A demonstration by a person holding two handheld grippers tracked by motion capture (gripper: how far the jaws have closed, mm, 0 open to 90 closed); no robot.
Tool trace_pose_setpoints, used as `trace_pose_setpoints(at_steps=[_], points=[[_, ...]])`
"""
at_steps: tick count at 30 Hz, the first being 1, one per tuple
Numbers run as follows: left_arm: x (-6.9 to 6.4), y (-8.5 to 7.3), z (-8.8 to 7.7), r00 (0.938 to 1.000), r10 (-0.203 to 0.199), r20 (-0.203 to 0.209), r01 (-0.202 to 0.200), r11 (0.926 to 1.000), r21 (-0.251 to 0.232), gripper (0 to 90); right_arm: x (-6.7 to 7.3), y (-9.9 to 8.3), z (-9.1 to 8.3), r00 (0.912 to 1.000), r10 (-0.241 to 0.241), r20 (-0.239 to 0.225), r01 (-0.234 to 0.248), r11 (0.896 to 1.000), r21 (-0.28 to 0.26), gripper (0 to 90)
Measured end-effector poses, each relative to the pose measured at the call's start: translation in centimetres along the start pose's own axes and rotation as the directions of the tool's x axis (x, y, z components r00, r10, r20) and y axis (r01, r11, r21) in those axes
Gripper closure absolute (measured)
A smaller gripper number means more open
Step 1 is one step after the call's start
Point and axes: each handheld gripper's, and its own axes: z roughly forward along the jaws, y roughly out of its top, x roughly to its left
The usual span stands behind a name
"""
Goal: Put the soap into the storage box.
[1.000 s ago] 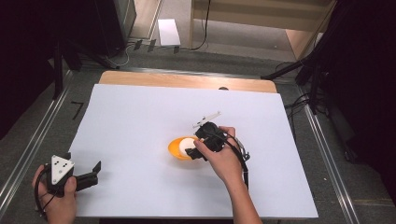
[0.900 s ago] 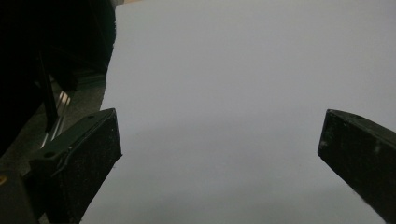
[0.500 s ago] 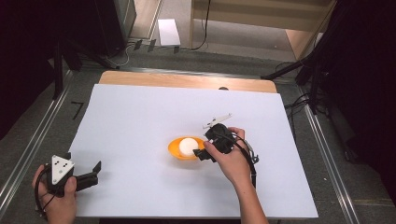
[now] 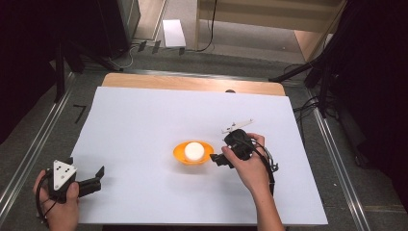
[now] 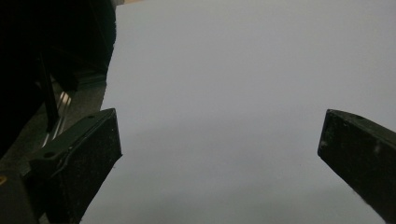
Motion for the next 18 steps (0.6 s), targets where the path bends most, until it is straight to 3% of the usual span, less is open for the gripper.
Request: trace_pose_setpoints(at_steps=[18], points=[[0.0, 0.0, 0.0, 1.0, 0.001, -0.002, -0.001, 1.0, -0.001, 0.0, -2.6, -2.6, -1.6, 0.9978, 0.057, 0.033, -0.057, 0.998, -0.017, 13.4]])
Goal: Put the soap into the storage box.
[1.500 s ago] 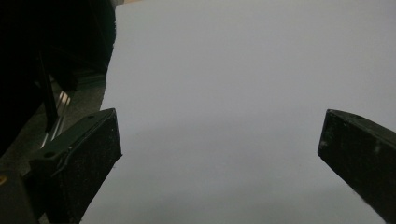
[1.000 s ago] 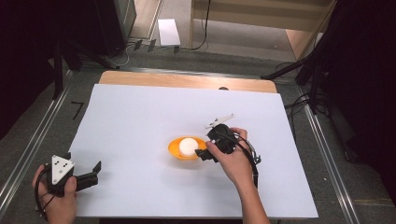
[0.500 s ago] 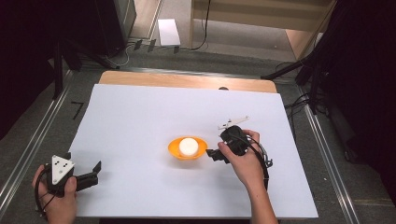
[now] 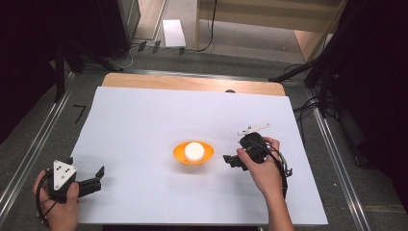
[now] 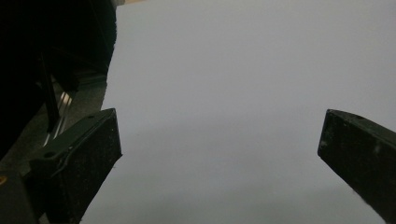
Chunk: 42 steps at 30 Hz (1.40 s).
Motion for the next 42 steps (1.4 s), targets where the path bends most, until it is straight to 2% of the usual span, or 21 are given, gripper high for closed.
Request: trace_pose_setpoints(at_steps=[18, 34, 42], points=[[0.0, 0.0, 0.0, 1.0, 0.001, 0.0, -0.001, 1.0, 0.0, 0.0, -2.2, -2.9, -0.9, 0.9986, 0.043, 0.032, -0.043, 0.999, 0.003, 13.5], [0.0, 0.0, 0.0, 1.0, 0.0, -0.002, 0.0, 1.0, -0.004, 0.0, -4.1, -5.8, -1.6, 0.9953, 0.088, 0.042, -0.088, 0.996, -0.002, 13.6], [0.0, 0.0, 0.0, 1.0, 0.002, -0.002, -0.002, 1.0, -0.004, 0.0, -4.7, -7.2, -1.7, 0.9955, 0.08, 0.051, -0.08, 0.997, -0.007, 13.8]])
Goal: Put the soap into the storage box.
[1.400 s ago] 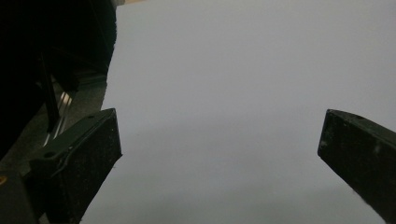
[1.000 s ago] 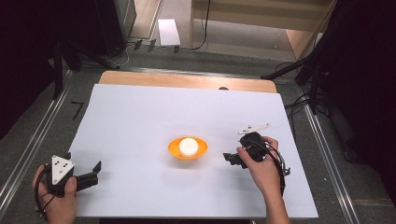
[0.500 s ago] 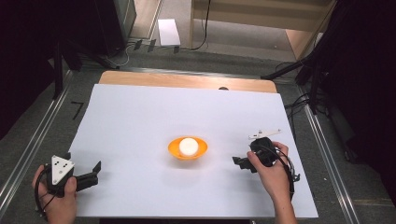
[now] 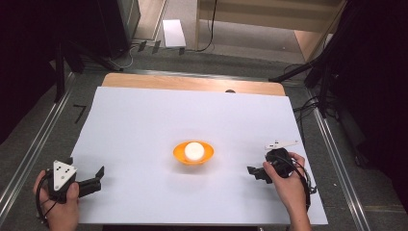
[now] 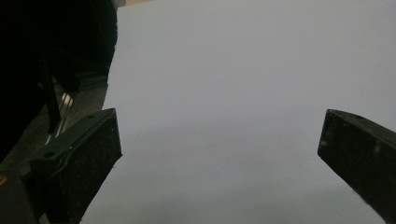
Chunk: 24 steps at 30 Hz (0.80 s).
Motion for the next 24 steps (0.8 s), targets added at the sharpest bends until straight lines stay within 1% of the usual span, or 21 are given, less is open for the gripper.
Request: trace_pose_setpoints(at_steps=[4, 7, 14, 19, 21, 24], points=[[0.0, 0.0, 0.0, 1.0, 0.001, 0.0, -0.001, 1.0, 0.0, 0.0, -0.3, -0.6, -0.1, 1.0, -0.001, 0.003, 0.001, 1.0, -0.016, 13.8], [0.0, 0.0, 0.0, 1.0, 0.001, 0.0, -0.001, 1.0, 0.0, 0.0, -0.6, -1.1, -0.2, 0.9999, 0.013, -0.007, -0.014, 1.0, -0.024, 13.8], [0.0, 0.0, 0.0, 1.0, 0.0, -0.001, 0.0, 1.0, 0.0, 0.0, -1.4, -2.4, -0.4, 0.9993, 0.037, 0.0, -0.037, 0.999, -0.037, 13.8], [0.0, 0.0, 0.0, 1.0, 0.002, -0.001, -0.002, 1.0, 0.0, 0.0, -1.9, -3.3, -0.5, 0.9994, 0.034, 0.002, -0.033, 0.998, -0.062, 13.8], [0.0, 0.0, 0.0, 1.0, 0.002, -0.002, -0.002, 1.0, 0.001, 0.0, -2.1, -3.7, -0.6, 0.9993, 0.038, 0.0, -0.037, 0.996, -0.075, 13.8], [-0.1, 0.0, 0.0, 1.0, 0.002, -0.003, -0.002, 1.0, 0.001, 0.0, -2.4, -4.2, -0.7, 0.9988, 0.049, 0.002, -0.048, 0.996, -0.079, 13.8]])
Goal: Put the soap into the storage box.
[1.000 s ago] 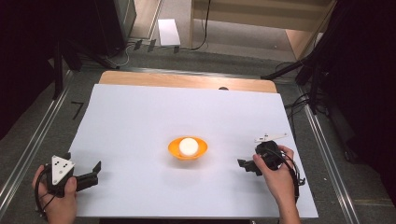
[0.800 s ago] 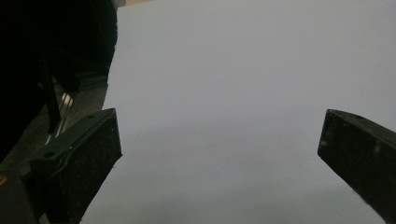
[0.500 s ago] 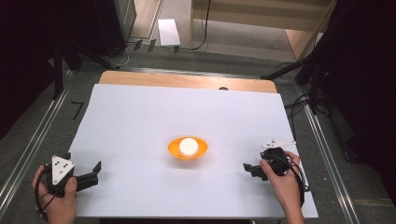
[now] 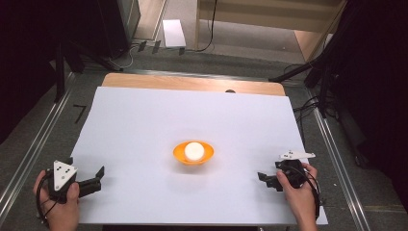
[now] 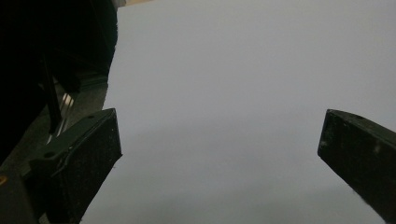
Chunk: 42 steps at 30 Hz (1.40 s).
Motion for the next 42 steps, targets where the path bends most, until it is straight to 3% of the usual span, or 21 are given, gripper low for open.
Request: trace_pose_setpoints(at_steps=[18, 21, 26, 31, 33, 38, 40, 42], points=[[0.0, 0.0, 0.0, 1.0, 0.0, 0.003, 0.0, 1.0, 0.002, 0.0, -2.0, -3.2, -1.7, 0.9984, 0.051, 0.022, -0.05, 0.996, -0.077, 13.8], [0.1, 0.0, 0.0, 1.0, -0.001, 0.003, 0.001, 1.0, 0.006, 0.0, -2.3, -3.7, -2.0, 0.9984, 0.044, 0.036, -0.04, 0.994, -0.102, 14.0], [0.1, 0.1, 0.1, 1.0, -0.003, 0.005, 0.003, 1.0, 0.009, 0.0, -3.4, -4.6, -2.7, 0.9948, 0.098, 0.026, -0.092, 0.979, -0.183, 14.1], [0.1, 0.1, 0.1, 0.9999, -0.008, 0.008, 0.008, 0.9999, 0.011, 0.0, -4.0, -5.7, -3.3, 0.9955, 0.093, 0.022, -0.085, 0.971, -0.223, 14.1], [0.1, 0.1, 0.1, 0.9999, -0.007, 0.008, 0.007, 0.9999, 0.012, 0.0, -4.4, -6.1, -3.6, 0.9948, 0.101, 0.014, -0.094, 0.962, -0.256, 14.1], [0.1, 0.1, 0.1, 1.0, -0.005, 0.008, 0.005, 0.9999, 0.012, 0.0, -4.9, -6.7, -4.1, 0.9903, 0.139, 0.004, -0.128, 0.924, -0.36, 14.0], [0.1, 0.1, 0.1, 1.0, -0.004, 0.007, 0.004, 0.9999, 0.011, 0.0, -4.8, -6.8, -4.2, 0.9901, 0.14, 0.007, -0.128, 0.919, -0.374, 14.0], [0.1, 0.1, 0.1, 1.0, -0.003, 0.006, 0.003, 0.9999, 0.01, 0.0, -4.8, -6.8, -4.0, 0.991, 0.134, 0.004, -0.123, 0.92, -0.372, 14.0]])
